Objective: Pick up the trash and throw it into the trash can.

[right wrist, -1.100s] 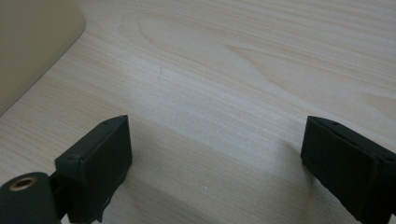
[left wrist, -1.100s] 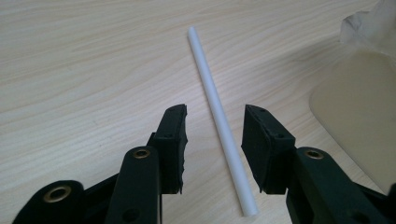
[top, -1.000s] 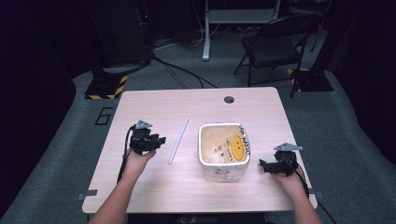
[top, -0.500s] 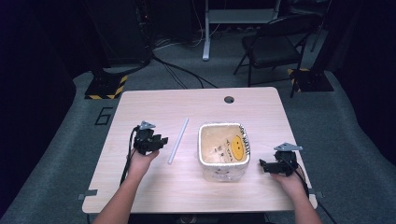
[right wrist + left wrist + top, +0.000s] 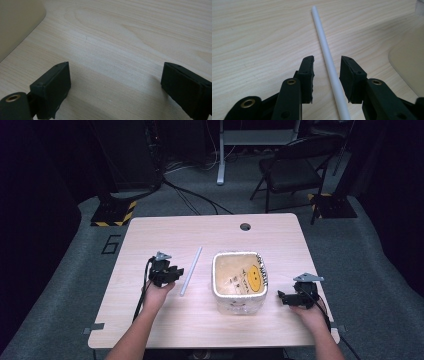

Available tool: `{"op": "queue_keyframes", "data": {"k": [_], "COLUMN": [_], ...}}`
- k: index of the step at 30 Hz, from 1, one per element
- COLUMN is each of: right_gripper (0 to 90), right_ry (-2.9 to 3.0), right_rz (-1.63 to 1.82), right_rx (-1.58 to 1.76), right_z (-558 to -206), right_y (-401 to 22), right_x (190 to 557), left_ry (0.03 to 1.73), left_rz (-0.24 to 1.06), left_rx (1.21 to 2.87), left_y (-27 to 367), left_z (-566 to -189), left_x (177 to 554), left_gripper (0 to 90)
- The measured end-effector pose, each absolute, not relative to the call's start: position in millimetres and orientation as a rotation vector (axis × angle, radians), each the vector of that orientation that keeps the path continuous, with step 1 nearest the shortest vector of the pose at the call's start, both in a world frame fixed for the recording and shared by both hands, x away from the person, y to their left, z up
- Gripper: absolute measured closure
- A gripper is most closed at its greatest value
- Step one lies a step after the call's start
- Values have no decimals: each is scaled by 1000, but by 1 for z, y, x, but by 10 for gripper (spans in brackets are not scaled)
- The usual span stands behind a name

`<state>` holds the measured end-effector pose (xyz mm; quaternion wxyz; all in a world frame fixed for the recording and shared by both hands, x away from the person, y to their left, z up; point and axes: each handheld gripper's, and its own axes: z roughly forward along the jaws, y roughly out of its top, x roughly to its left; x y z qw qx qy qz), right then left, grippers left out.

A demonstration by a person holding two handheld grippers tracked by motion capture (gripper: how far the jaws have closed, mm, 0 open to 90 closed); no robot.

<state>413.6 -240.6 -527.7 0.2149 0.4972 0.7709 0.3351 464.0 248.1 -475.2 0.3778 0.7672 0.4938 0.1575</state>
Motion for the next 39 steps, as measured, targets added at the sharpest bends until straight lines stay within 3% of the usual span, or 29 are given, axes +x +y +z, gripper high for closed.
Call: {"op": "queue_keyframes", "data": {"k": [39], "right_gripper": [86], "right_ry": [2137], "right_rz": [932], "right_rx": [1380], "right_z": [-528], "right_y": [-240], "right_x": [414], "left_ry": [1250], "left_rz": [424], "left_rx": [2052], "left_y": [217], "left_z": [-516], "left_x": [471], "left_gripper": [743]}}
